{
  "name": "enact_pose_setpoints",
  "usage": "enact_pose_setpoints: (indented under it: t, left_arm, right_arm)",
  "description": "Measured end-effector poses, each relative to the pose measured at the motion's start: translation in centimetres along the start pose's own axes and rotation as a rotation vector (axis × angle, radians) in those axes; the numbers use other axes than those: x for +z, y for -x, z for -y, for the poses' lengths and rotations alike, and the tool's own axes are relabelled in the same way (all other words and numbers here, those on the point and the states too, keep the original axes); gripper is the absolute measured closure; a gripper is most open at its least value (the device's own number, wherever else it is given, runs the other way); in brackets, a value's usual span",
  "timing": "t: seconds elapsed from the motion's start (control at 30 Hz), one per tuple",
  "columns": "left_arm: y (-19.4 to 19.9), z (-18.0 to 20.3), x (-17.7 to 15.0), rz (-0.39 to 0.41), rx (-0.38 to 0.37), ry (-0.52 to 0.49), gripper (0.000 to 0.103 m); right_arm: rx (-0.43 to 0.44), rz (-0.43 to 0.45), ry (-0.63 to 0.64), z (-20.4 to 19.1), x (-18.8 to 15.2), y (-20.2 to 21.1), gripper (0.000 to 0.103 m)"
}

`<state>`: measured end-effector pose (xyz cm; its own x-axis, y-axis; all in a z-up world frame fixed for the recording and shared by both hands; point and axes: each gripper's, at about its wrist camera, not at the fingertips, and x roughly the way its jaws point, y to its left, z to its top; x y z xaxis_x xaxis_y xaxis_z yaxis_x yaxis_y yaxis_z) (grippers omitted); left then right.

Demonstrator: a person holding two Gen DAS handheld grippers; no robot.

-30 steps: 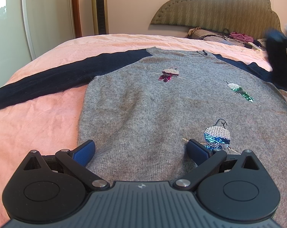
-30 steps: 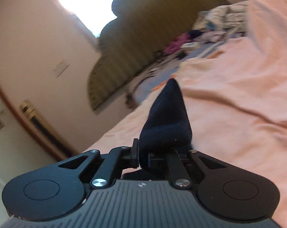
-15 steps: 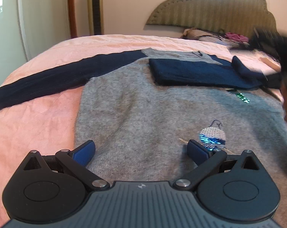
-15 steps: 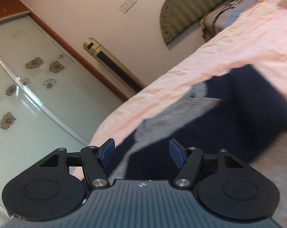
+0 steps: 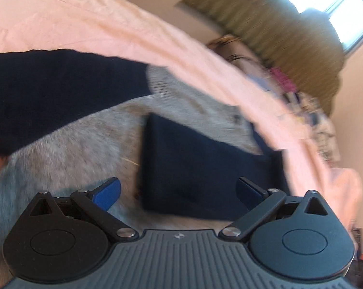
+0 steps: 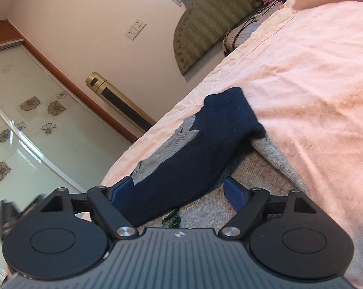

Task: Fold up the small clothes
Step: 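Grasp the other navy sleeve with the left gripper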

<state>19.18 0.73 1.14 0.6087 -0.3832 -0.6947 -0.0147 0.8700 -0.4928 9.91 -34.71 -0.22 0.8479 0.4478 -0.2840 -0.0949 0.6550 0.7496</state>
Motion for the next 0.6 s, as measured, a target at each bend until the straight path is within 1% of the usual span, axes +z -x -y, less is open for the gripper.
enact_pose_setpoints:
  t: [0.03, 0.1, 0.13, 0.17, 0.2, 0.23, 0.27, 0.33, 0.37, 0.43, 0.5, 0.57, 0.6]
  left_arm:
    - [-0.2, 0.3, 0.0, 0.011, 0.019, -0.017, 0.013]
    - [-0.8, 1.2, 0.1, -0.012, 0.047, -0.053, 0.065]
    - [-1.0, 1.4, 0.1, -0.016, 0.09, -0.064, 0.071]
    - [-0.8, 1.5, 0.1, -0.01, 0.123, -0.078, 0.085]
    - [-0.9, 1.7, 0.1, -0.008, 0.134, -0.099, 0.089]
    - [-0.3, 1.7, 0.2, 0.004, 0.135, -0.112, 0.096]
    - [0.5, 1.7, 0.2, 0.027, 0.142, -0.13, 0.099]
    - [2.3, 2.1, 0.3, 0.077, 0.122, -0.157, 0.099]
    - [3.2, 1.9, 0.4, 0.102, 0.123, -0.161, 0.099]
    - [4.1, 1.3, 0.8, 0.133, 0.148, -0.154, 0.099]
    - [3.7, 0.3, 0.8, 0.118, 0.182, -0.164, 0.099]
    - [2.2, -0.6, 0.2, 0.067, 0.251, -0.189, 0.099]
    - [1.7, -0.8, -0.3, 0.063, 0.27, -0.208, 0.099]
  right_arm:
    - [0.005, 0.002, -0.007, 0.1, 0.0, 0.0, 0.018]
    - [0.014, 0.005, -0.012, 0.2, 0.0, 0.0, 0.017]
    - [0.017, 0.005, -0.012, 0.3, 0.0, 0.0, 0.017]
    - [0.02, 0.005, -0.012, 0.3, 0.0, 0.0, 0.016]
    - [0.02, 0.005, -0.011, 0.3, 0.0, -0.1, 0.016]
    - [0.02, 0.005, -0.009, 0.3, 0.0, -0.1, 0.016]
    - [0.02, 0.005, -0.009, 0.3, 0.0, -0.1, 0.016]
    - [0.022, 0.007, -0.012, 0.2, 0.0, -0.1, 0.016]
    - [0.022, 0.007, -0.012, 0.2, 0.0, -0.1, 0.016]
    - [0.021, 0.006, -0.009, 0.2, -0.1, -0.2, 0.016]
    - [0.021, 0.005, -0.006, 0.2, -0.1, -0.3, 0.015]
    - [0.019, 0.002, 0.0, 0.1, -0.1, -0.4, 0.014]
    - [0.018, 0.001, 0.004, 0.0, -0.1, -0.5, 0.014]
